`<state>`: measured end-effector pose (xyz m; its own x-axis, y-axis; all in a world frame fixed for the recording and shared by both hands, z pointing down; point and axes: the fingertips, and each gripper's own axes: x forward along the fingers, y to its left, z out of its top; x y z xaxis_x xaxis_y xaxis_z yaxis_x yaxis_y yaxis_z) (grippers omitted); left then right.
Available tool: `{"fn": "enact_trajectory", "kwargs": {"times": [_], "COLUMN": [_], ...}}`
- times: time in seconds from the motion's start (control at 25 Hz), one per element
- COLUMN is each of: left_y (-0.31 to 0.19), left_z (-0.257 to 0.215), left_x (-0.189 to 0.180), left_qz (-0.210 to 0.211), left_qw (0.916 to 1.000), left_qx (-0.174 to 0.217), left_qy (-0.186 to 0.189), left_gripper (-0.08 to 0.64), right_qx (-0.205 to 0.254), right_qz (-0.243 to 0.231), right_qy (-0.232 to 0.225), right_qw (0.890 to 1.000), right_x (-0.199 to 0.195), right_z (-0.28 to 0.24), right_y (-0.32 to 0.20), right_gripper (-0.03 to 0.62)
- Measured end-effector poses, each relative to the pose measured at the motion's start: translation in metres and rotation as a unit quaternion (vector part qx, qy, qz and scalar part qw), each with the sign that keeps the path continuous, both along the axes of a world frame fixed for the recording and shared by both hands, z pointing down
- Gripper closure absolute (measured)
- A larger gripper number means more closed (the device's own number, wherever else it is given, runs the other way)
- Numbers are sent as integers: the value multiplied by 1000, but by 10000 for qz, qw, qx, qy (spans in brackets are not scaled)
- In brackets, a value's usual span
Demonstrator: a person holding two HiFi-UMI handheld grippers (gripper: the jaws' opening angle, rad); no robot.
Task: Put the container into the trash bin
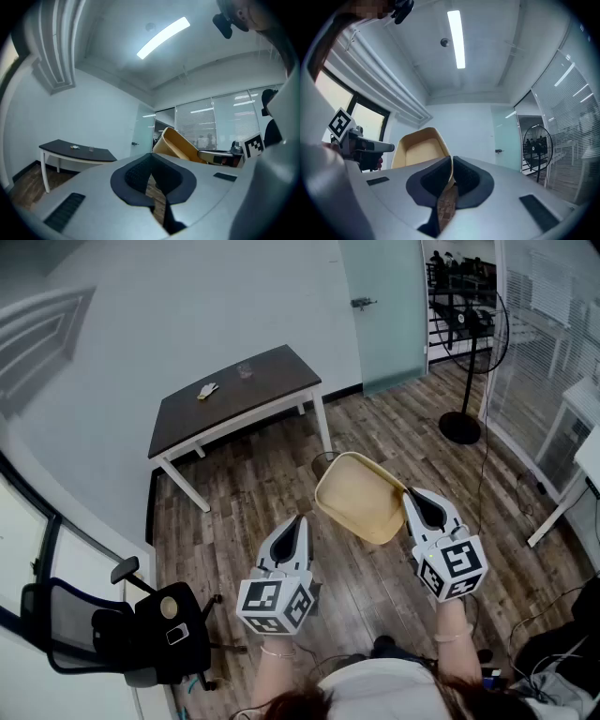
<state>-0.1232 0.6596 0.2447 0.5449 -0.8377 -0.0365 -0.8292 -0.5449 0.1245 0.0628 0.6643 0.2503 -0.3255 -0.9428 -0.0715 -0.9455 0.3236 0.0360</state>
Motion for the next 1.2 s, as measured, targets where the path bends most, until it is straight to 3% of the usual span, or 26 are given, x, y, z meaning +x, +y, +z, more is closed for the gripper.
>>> {"fn": "enact_trajectory", "kwargs": {"times": [0.48,1.2], "left_y": [10,-34], "left_z": [9,26], "left_x": [19,129], "left_qz": [20,-27], "left_qw": [10000,9998], "left_qx": [-24,-138], "left_qy": [52,-154], "left_gripper": [540,540], "right_qx": [23,34], "right_qz": [109,160], "right_qy": [-58,-247], "right_qw": [9999,9996], "right_x": [22,132], "right_z": [8,25], "right_y": [14,-34], "right_gripper": [569,569]}}
